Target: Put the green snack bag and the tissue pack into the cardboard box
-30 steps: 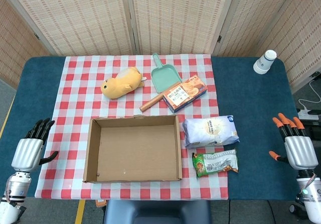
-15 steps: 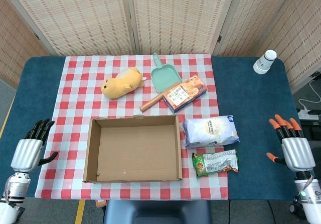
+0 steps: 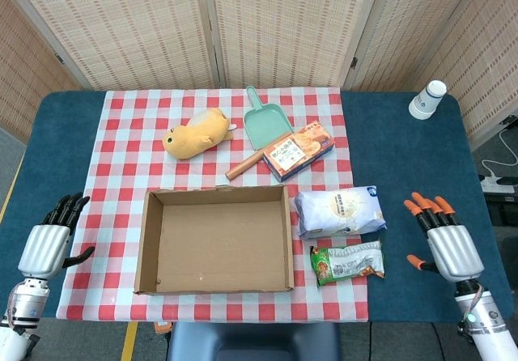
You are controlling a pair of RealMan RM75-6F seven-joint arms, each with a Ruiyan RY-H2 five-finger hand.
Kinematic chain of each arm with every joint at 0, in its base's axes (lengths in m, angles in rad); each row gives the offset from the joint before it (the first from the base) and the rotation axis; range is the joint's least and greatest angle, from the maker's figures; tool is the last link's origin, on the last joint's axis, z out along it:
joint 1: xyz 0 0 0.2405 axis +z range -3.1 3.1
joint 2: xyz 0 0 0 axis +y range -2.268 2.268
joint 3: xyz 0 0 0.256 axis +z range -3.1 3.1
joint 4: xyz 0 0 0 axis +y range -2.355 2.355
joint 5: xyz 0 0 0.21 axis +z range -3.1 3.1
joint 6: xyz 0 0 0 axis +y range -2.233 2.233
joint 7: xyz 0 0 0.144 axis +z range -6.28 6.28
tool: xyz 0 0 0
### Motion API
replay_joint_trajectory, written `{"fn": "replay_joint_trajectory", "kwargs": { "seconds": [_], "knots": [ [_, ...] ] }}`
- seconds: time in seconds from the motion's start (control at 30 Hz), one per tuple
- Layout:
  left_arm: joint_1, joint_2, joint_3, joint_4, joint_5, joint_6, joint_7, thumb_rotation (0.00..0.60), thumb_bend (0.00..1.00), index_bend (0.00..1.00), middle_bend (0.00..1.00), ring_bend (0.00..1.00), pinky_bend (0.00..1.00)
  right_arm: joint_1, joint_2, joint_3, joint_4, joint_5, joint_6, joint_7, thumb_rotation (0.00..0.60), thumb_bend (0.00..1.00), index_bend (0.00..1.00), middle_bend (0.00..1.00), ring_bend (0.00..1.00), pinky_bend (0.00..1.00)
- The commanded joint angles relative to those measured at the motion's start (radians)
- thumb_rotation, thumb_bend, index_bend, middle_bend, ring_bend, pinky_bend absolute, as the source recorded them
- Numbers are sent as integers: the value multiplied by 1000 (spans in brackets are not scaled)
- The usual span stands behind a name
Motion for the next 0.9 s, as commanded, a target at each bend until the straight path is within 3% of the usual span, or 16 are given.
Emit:
{"fn": "replay_joint_trajectory", "kwargs": {
  "seconds": [0.03, 0.53, 0.9],
  "knots": [
    [-1, 1, 2, -2, 1, -3, 2, 600, 186, 72, 4, 0, 225, 24, 12, -24, -60, -12, -51, -64, 600, 0, 116, 50, 0, 98],
    [-2, 7, 5, -8, -1, -11, -3, 600, 185, 72, 4, 0, 224, 25, -27, -69, -198, -33, -80, -253, 600, 0, 133, 70, 0, 119],
    [-2, 13, 11, -17, 7, -11, -11, 600, 186, 71, 4, 0, 224, 5, -91, -103, -144, -7, -102, -261, 600, 0, 188, 87, 5, 135]
  ]
}}
